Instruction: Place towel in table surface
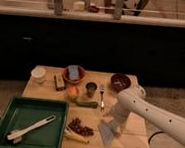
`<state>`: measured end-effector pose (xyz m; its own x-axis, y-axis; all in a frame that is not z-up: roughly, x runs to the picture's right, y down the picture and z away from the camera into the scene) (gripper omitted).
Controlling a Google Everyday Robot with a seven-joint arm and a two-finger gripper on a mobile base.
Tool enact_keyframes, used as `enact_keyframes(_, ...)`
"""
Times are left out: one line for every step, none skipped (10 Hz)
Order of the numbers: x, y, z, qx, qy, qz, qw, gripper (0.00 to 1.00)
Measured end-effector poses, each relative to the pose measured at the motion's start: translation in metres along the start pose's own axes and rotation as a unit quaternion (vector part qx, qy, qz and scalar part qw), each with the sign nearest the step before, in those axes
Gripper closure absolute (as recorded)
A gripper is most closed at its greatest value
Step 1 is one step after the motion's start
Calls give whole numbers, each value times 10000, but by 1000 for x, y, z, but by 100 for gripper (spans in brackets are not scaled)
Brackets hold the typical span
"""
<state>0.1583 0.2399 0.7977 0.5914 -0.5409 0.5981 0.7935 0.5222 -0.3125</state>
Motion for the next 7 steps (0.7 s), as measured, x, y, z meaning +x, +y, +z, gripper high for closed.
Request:
enact_keyframes(0,-1,-1,-9,-1,-16,10000,20)
enact_keyframes(1,-2,-2,-9,-2,-28,10000,20)
enact_keyframes(2,-3,-3,7,-4,-26,10000,20)
enact_keyframes(3,-2,-4,16,0,-20,10000,20)
enact_keyframes(3,-2,-4,19,10,-13,10000,20)
enact_keyframes(5,-3,-5,26,26,4,10000,20)
enact_keyframes(5,-5,-6,32,30,8,10000,20)
